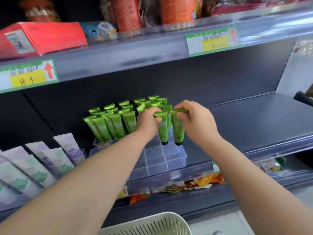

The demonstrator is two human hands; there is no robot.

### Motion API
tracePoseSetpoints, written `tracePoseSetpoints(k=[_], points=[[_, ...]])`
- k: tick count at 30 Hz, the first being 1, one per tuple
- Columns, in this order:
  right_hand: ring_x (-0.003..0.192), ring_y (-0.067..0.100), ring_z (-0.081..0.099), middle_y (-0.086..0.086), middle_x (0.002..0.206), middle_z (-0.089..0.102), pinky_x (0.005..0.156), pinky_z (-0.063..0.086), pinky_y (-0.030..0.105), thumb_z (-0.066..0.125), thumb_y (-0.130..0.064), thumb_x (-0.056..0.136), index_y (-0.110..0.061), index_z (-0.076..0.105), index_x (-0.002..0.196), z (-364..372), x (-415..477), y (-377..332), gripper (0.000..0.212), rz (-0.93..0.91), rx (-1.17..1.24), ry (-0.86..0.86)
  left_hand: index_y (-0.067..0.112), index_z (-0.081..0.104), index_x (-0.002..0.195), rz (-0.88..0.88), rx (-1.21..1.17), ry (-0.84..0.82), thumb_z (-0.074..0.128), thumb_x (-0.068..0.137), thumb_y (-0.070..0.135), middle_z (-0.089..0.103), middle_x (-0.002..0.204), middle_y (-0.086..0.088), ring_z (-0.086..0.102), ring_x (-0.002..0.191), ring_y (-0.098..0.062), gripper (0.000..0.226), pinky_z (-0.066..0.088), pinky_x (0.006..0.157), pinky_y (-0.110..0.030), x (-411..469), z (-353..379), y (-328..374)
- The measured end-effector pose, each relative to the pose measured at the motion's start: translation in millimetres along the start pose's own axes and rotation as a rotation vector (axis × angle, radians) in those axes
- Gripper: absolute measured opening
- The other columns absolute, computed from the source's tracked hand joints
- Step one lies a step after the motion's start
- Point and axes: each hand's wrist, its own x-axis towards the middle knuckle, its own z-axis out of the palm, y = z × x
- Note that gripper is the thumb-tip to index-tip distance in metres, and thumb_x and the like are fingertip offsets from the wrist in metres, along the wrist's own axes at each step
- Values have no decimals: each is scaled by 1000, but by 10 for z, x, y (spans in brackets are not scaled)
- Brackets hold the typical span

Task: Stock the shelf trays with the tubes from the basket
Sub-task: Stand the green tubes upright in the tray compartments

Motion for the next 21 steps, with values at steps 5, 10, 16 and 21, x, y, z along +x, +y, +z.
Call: tracePoseSetpoints(k=[5,10,16,21], points=[[78,11,49,-11,87,53,68,43,31,54,-18,91,-24,63,105,110,116,4,17,-19,-28,0,29,67,105,33,-20,-16,60,92,6,62,91,4,56,74,-8,27,39,61,-22,36,37,-85],[87,18,55,-6,93,59,71,46,34,52,-19,92,-24,63,107,221,220,-17,19,4,-60,0,21,65,115,32,-76,6,52,92,-2,64,110,2,60,88,-4,35,46,81,-22,-32,-100,-81],[92,24,58,0,100,63,72,46,34,50,-19,93,-23,64,110,420,259,-6,23,66,-96,-70,22,57,128,109,313,1,62,93,26,59,131,3,57,115,-21,35,48,91,-34,-218,-369,-159],[93,28,59,2,103,63,72,46,35,50,-21,94,-23,64,111,582,203,60,23,107,-163,-156,24,58,126,242,459,-63,58,94,26,53,133,6,51,117,-17,32,43,89,-31,-323,-503,-256]])
